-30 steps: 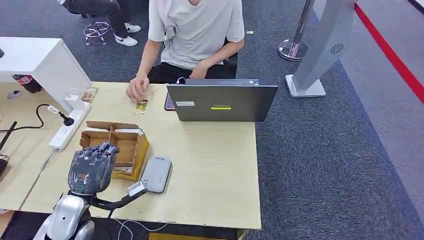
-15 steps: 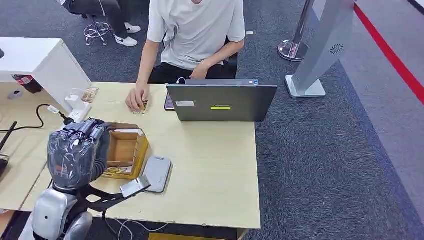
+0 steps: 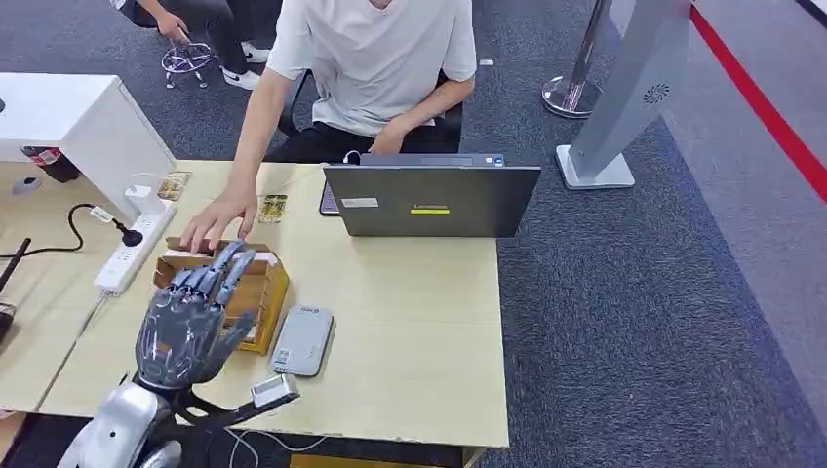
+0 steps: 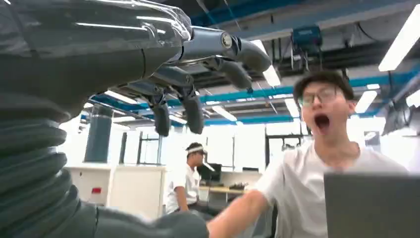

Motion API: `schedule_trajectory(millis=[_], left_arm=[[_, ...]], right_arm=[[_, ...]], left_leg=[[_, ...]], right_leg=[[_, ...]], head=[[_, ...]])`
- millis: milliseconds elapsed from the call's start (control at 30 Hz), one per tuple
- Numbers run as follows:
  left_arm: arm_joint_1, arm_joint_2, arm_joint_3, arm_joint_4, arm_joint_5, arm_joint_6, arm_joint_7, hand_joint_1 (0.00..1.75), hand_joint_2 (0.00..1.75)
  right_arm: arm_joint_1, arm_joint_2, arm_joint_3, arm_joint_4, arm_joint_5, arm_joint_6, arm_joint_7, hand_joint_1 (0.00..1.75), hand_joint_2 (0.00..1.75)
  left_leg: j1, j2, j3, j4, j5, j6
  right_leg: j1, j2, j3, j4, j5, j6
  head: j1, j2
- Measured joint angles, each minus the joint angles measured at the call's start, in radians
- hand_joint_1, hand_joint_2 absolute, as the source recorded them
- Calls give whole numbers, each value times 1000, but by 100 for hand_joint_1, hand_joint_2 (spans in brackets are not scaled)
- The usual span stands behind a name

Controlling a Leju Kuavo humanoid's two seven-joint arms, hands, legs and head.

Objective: Pass the card to the sensor for recognition and then transmit it.

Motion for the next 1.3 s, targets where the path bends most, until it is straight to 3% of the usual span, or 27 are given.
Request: schedule_trajectory(millis=[133,433,767,1033,1300], left_arm=[[81,13,0,-24,-2,21,-2,0,175],[168,27,0,-79,-25,52,22,0,175],[196,40,39,-98,-58,79,62,0,175],[107,14,163,58,-57,114,40,0,175],[13,-14,200,252,-97,140,19,0,175]], right_arm=[[0,2,-4,0,-7,-1,-1,0,0],[0,3,-7,0,-13,-1,-3,0,0],[0,3,-15,-1,-6,-1,-3,0,0],[-1,2,-15,-1,17,11,-4,0,0],[-4,1,-11,-1,37,12,-1,0,0]], left_leg=[[0,-1,0,0,-1,0],[0,-1,1,0,0,0],[0,-2,1,0,0,0],[0,-3,1,0,1,0],[0,-3,1,0,1,0]], right_leg=[[0,-1,0,0,0,0],[0,-1,2,0,0,0],[0,-2,2,0,0,0],[0,-3,2,0,0,0],[0,-3,2,0,0,0]], head=[[0,0],[0,0],[0,0],[0,0],[0,0]])
